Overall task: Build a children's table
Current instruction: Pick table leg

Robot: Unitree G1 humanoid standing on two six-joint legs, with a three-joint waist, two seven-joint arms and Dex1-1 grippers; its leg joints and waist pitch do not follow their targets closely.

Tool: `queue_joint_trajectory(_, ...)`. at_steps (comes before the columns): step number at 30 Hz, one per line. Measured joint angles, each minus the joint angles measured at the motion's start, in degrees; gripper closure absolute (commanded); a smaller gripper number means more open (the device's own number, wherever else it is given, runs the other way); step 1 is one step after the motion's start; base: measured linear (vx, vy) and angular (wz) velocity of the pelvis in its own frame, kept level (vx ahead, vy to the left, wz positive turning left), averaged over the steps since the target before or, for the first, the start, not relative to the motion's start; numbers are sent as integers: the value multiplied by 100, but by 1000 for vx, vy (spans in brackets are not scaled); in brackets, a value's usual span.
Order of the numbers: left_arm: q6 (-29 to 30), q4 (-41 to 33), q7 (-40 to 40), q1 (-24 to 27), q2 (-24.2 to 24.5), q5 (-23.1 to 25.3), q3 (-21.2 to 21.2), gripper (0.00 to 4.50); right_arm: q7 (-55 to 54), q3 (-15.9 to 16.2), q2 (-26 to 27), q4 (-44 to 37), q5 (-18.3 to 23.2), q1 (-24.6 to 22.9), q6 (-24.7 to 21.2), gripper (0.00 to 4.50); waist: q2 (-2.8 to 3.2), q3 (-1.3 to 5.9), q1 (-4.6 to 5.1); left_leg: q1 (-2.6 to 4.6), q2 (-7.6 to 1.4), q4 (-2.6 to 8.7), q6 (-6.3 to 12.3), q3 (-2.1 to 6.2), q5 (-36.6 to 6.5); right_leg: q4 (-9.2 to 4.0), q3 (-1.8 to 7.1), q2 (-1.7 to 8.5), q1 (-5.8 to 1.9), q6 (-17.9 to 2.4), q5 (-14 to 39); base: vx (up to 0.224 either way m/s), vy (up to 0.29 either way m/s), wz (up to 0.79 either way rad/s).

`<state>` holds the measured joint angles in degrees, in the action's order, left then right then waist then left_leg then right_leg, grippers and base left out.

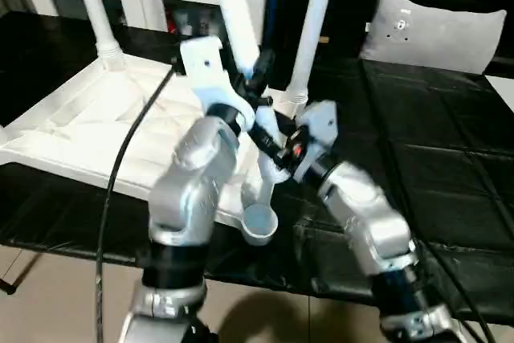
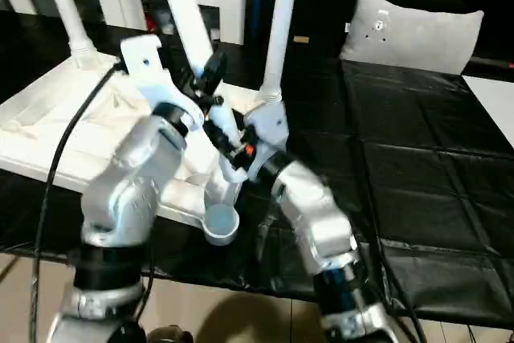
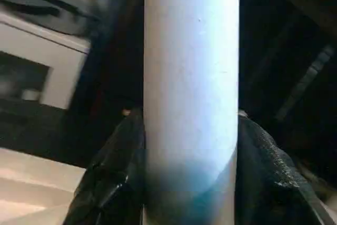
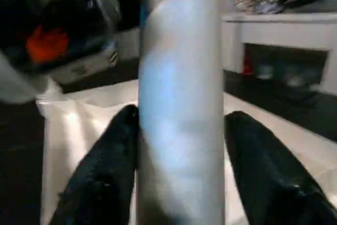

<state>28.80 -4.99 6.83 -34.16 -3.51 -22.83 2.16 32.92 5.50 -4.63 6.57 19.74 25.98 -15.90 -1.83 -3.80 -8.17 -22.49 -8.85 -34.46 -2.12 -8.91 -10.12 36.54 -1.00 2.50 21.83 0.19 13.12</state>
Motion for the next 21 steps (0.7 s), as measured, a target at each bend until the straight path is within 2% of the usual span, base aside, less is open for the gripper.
queue_joint_trajectory(3,411,102,832,-4,435,-432,55,268,821,-100,-683,-215,493,66,-624,141,1,0,-17,-2,0,-1,9,-3,6,0,0,1,1,0,-6,0,0,0)
queue_joint_trajectory(6,630,142,1399,-4,700,-704,118,268,1459,-146,-1077,-312,717,48,-930,117,0,-1,-15,-1,-1,-1,14,-4,11,3,0,1,1,-3,-10,0,0,0)
queue_joint_trajectory(9,877,144,2304,-8,976,-1249,86,268,2212,-73,-1403,-423,1155,28,-1334,97,-4,-3,-32,-1,-2,-1,22,-7,15,4,0,2,2,-6,-11,0,0,0)
queue_joint_trajectory(12,1053,76,3079,-7,1164,-1659,-5,268,2637,-51,-1493,-446,1461,28,-1596,78,-4,-3,-31,0,-2,-2,26,-11,19,6,0,4,4,-14,-16,0,0,0)
queue_joint_trajectory(15,1298,-141,3899,-5,1303,-2169,-110,269,3220,90,-1808,-655,1716,-40,-1875,76,-3,-4,-55,1,-2,-2,31,-19,21,7,0,8,3,-15,-16,0,0,0)
queue_joint_trajectory(18,1432,-282,4494,-14,1349,-2517,-175,269,3855,316,-2114,-910,1859,-198,-2000,110,-15,-5,-107,7,-4,-2,38,-37,26,12,0,19,2,-15,-16,0,0,0)
queue_joint_trajectory(20,1482,-274,4621,-30,1354,-2611,-208,269,4032,397,-2155,-1011,1882,-211,-2028,123,-15,-5,-116,12,-5,-1,48,-63,32,25,1,34,5,-15,-17,0,0,0)
queue_joint_trajectory(21,1513,-270,4717,-33,1353,-2691,-219,269,4139,425,-2200,-1095,1927,-234,-2075,148,-14,-5,-119,17,-8,-2,50,-80,34,28,3,41,3,-15,-16,0,0,0)
